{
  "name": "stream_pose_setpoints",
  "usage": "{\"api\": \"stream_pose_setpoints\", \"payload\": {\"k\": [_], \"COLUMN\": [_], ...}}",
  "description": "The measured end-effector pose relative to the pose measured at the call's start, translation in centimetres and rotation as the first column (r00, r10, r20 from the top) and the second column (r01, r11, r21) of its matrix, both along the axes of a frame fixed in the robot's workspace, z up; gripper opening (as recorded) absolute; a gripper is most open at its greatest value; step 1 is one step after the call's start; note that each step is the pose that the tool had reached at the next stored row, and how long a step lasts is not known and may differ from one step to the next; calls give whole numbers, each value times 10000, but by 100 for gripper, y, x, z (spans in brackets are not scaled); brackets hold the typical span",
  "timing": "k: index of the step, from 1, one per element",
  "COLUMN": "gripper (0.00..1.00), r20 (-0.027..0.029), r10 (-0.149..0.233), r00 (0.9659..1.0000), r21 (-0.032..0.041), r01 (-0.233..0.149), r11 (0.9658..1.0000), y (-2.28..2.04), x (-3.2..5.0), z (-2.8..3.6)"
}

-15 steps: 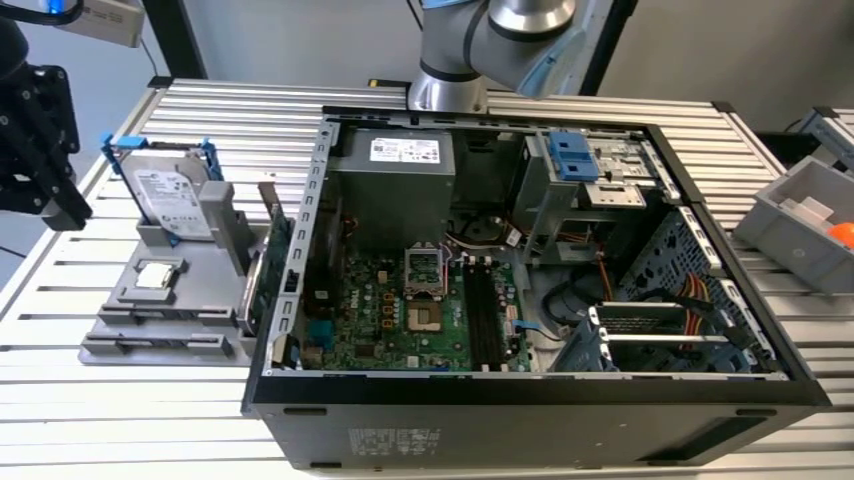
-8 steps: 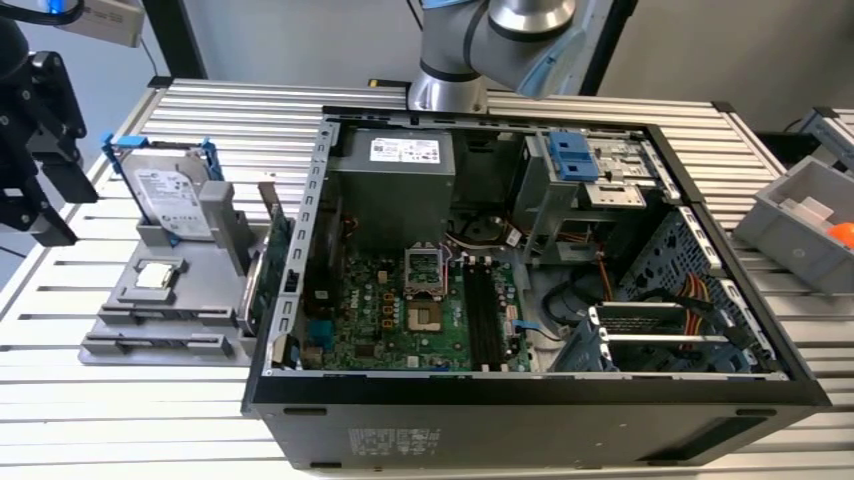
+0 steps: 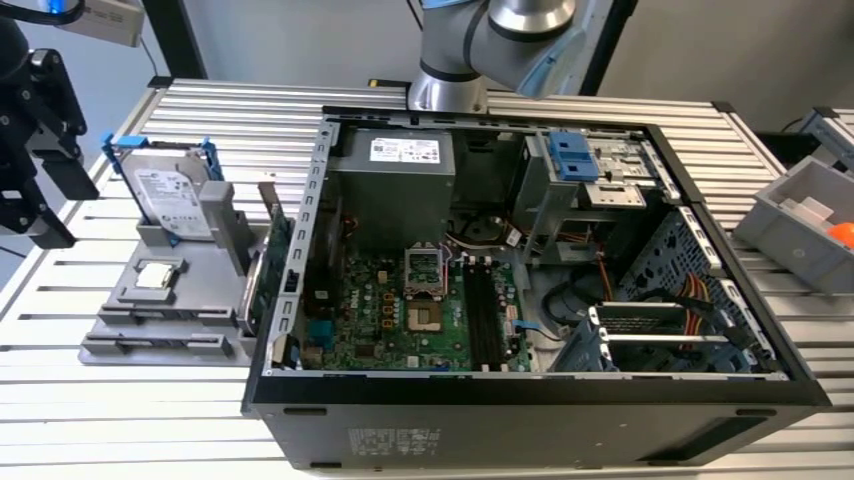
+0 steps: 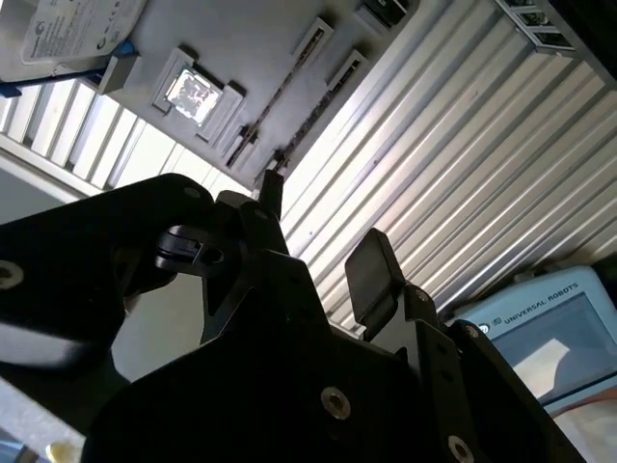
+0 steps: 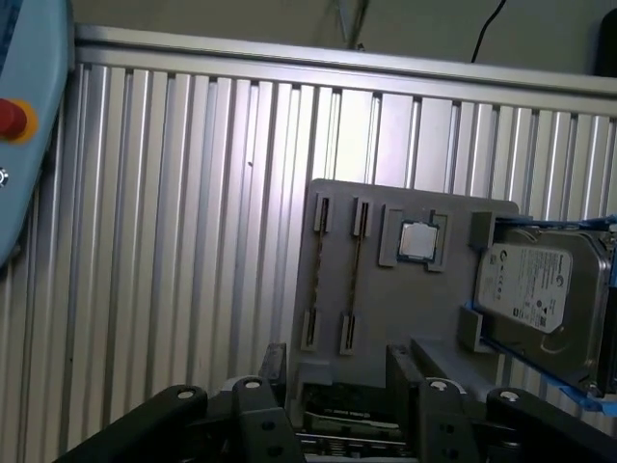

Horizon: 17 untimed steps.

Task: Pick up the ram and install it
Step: 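Pick up the ram and move it above insertion slot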

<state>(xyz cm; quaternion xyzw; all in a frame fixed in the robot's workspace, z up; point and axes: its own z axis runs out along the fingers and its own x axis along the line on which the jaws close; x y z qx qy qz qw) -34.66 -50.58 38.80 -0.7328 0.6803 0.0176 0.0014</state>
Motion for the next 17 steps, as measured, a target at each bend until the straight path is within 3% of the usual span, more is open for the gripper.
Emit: {"api": "stream_pose_setpoints", "payload": {"k": [7,10,13,17], "gripper": [100,100,100,100], "r20": [27,52,66,67], "r10": [29,28,27,26], "r00": [10000,10000,10000,10000], "r21": [24,130,327,354], "r01": [-30,-29,-29,-28], "r11": [10000,9999,9995,9994], "y": [0,0,0,1], "x": [0,0,0,0], "z": [-5,-9,-13,-14]}}
